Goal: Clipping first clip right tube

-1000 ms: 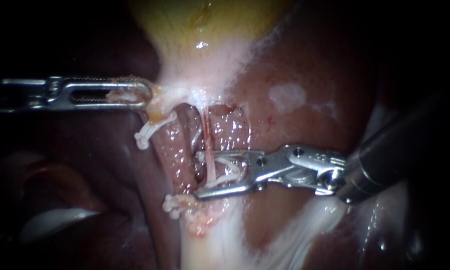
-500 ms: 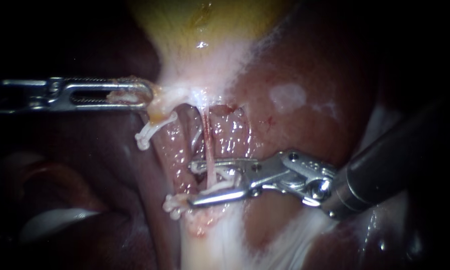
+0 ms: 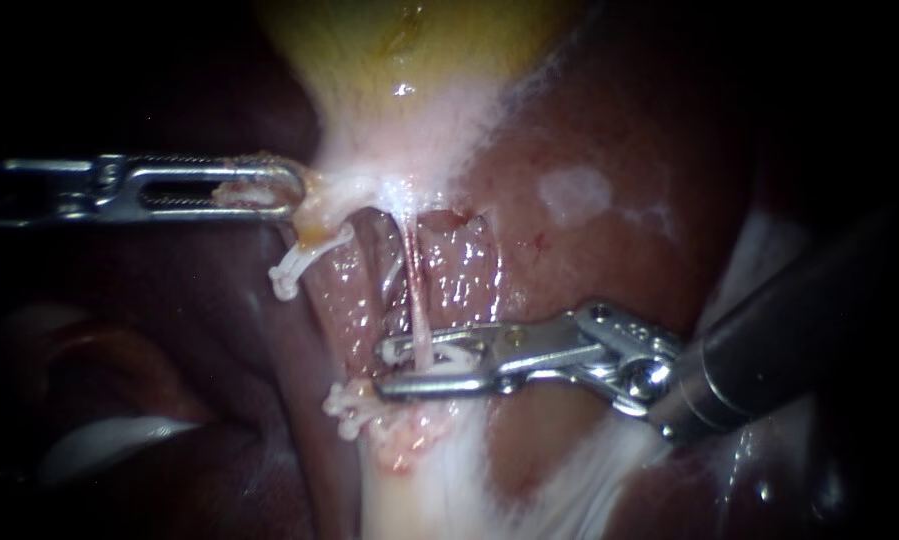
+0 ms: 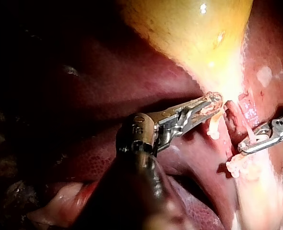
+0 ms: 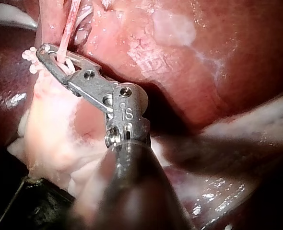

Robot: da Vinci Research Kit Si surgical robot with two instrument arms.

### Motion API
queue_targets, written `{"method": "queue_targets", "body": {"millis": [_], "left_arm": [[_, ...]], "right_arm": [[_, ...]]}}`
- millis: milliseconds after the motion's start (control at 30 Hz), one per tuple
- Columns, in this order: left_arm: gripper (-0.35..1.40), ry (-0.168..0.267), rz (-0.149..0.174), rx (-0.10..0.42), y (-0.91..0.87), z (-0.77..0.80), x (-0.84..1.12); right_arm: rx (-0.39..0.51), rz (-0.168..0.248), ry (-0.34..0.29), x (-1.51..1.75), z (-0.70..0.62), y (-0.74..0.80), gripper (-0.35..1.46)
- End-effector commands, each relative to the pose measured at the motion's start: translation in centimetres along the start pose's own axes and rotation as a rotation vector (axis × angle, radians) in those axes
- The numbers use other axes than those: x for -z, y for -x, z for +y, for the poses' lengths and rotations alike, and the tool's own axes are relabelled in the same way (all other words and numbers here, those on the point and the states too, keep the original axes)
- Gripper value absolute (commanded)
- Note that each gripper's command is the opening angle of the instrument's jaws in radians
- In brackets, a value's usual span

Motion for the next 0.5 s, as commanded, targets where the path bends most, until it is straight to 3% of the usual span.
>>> {"method": "queue_targets", "body": {"millis": [33, 233, 500], "left_arm": [[-0.35, 0.0, 0.0, 0.0, 0.0, 0.01, -0.01], [-0.35, 0.0, 0.0, -0.001, -0.01, 0.02, -0.01], [-0.35, -0.001, 0.0, -0.001, -0.02, 0.03, 0.0]], "right_arm": [[-0.002, 0.001, 0.0, 0.01, 0.01, 0.0, -0.35], [-0.002, -0.028, 0.009, 0.01, -0.02, 0.01, -0.35], [-0.002, -0.028, 0.008, 0.02, -0.02, 0.01, -0.35]]}}
